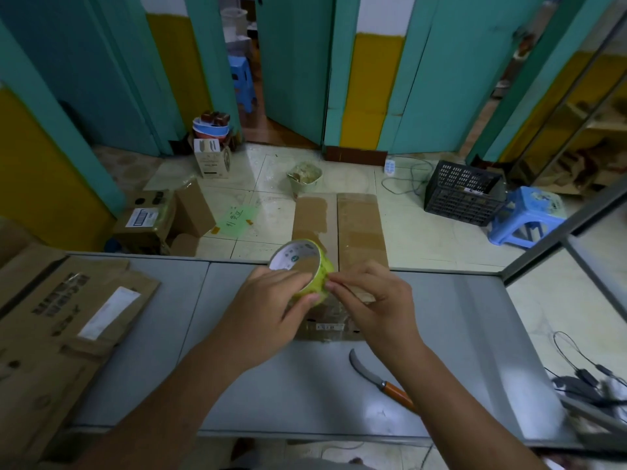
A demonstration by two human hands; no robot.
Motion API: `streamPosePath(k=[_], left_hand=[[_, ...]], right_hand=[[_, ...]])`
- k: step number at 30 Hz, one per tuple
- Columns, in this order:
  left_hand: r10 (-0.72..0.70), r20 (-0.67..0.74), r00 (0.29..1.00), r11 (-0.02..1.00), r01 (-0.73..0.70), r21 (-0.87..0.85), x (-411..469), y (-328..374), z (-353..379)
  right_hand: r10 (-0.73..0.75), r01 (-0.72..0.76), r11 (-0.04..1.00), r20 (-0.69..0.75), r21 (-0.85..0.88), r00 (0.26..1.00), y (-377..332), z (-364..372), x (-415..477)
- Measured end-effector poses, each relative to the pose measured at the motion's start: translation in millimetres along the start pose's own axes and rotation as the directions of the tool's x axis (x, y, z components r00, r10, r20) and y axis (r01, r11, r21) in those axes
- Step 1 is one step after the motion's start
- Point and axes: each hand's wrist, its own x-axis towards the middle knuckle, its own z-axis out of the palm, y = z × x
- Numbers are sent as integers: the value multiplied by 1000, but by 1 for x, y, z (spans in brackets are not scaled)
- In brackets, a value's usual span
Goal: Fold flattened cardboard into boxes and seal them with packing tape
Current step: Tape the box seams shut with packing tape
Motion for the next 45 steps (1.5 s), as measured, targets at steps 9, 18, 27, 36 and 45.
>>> streamPosePath(k=[9, 18, 27, 36, 45], left_hand=[[-43, 91, 995, 997, 49, -62, 2, -1, 4], [-92, 205, 974, 841, 186, -508, -4, -10, 9], [-131, 210, 969, 905, 203, -373, 2, -15, 8], [-339, 112, 934, 931, 351, -105, 10, -23, 10], [-58, 244, 968, 375, 248, -893, 5, -32, -1]], right_hand=[[173, -173, 985, 136, -6, 976, -2, -9, -3], [378, -452, 857, 292, 248, 878, 10, -29, -3], [365, -500, 806, 398, 318, 842, 17, -44, -5], [471, -655, 504, 456, 564, 755, 14, -42, -7], [612, -691, 490, 354, 532, 707, 28, -42, 1]])
